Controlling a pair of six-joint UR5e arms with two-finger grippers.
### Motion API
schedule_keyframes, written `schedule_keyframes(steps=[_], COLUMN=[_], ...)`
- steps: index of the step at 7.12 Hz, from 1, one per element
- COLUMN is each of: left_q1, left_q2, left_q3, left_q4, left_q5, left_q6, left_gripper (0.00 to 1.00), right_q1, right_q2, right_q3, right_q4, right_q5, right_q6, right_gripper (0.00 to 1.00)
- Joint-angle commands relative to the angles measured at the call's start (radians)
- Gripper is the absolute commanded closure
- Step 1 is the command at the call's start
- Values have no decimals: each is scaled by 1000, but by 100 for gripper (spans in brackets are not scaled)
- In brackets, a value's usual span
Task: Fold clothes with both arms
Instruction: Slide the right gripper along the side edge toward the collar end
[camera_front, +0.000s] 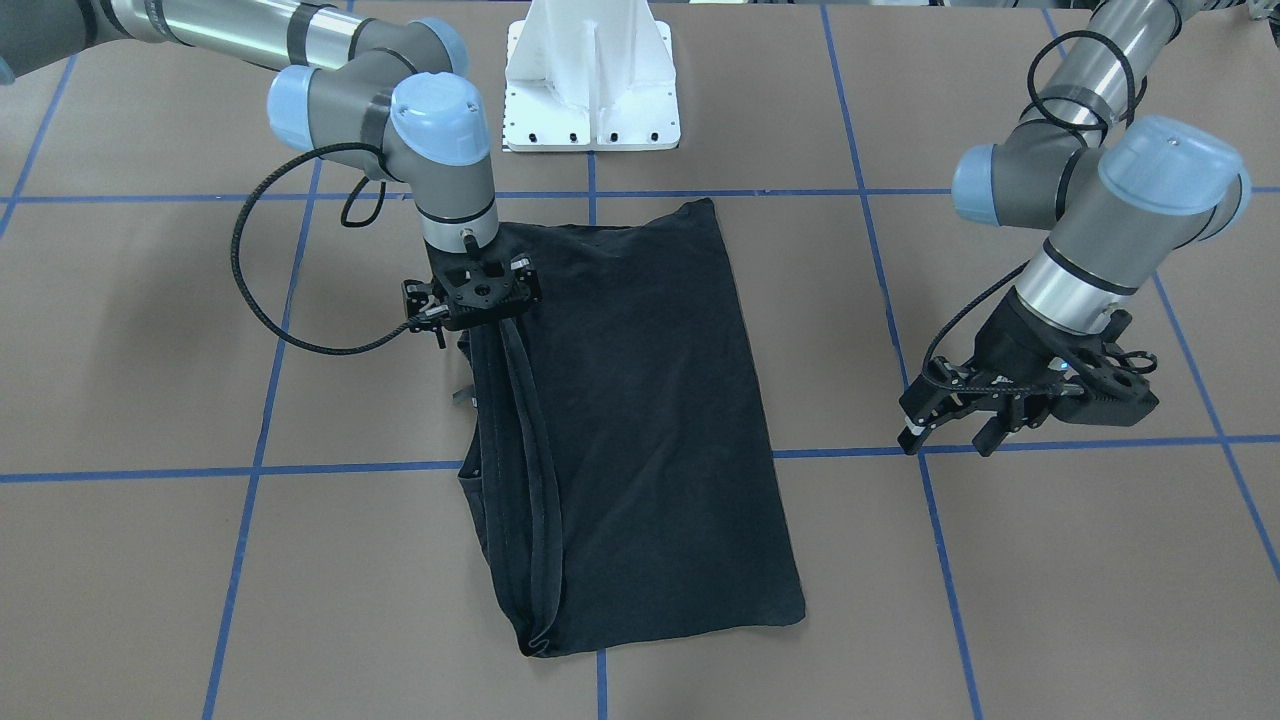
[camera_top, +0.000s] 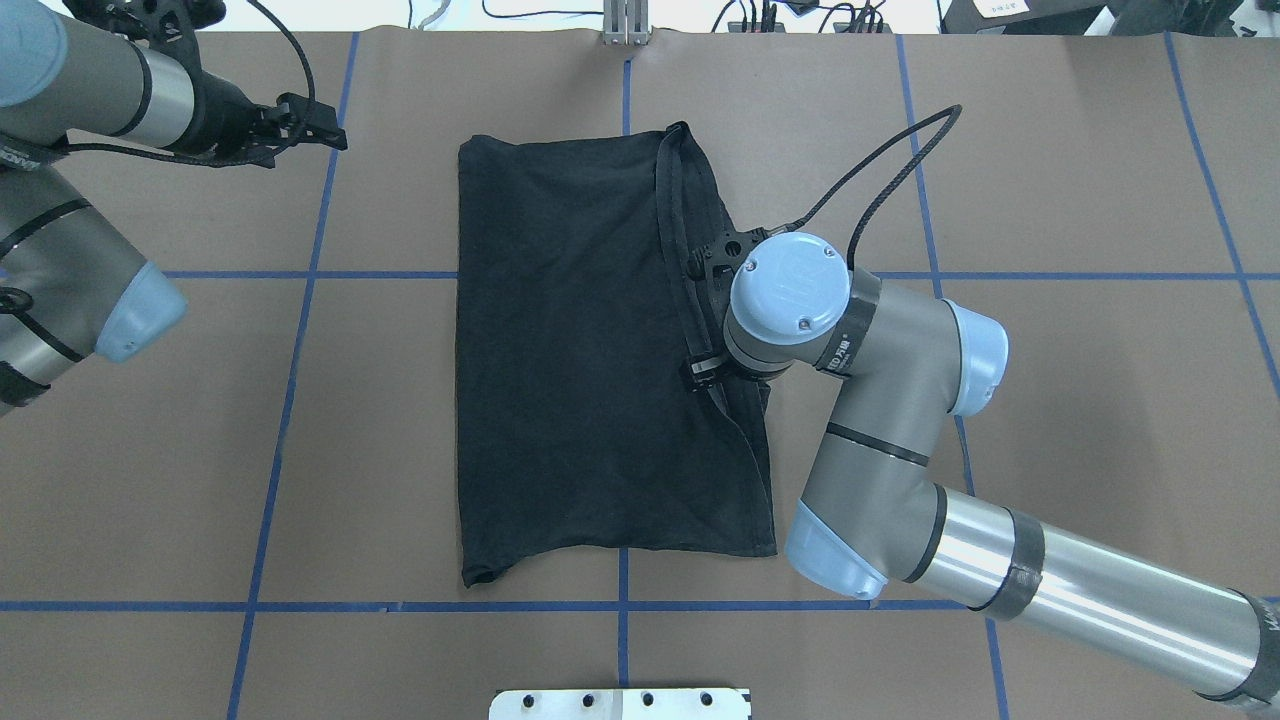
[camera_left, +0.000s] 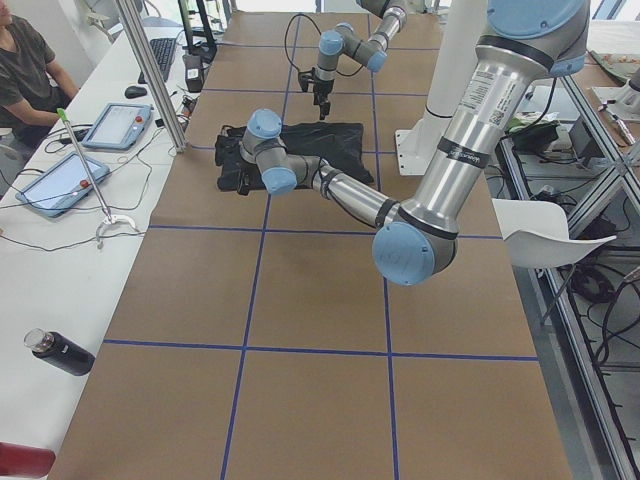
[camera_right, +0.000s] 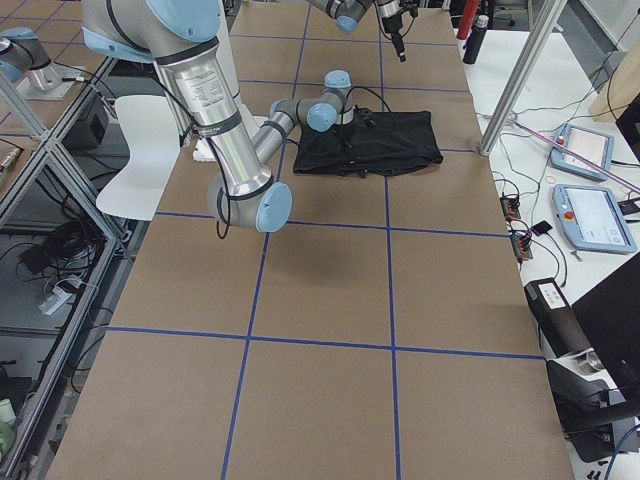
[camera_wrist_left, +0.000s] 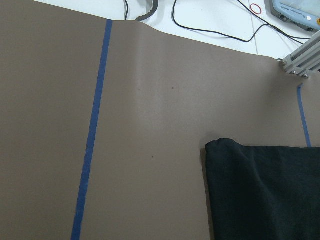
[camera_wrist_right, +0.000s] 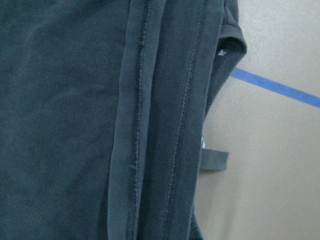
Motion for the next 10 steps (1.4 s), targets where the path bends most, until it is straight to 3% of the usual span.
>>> schedule_keyframes(steps=[1, 10], left_q1=[0, 8], left_q2=[1, 2], left_q3=[0, -3], left_q4=[0, 0], left_q5=[0, -2], left_q6=[0, -5], left_gripper=[0, 0], right_q1=[-4, -25], right_q2=[29, 18], right_q3=[-30, -82], right_q4=[2, 2], right_q5=[-5, -2], right_q6=[1, -2], right_gripper=[0, 0])
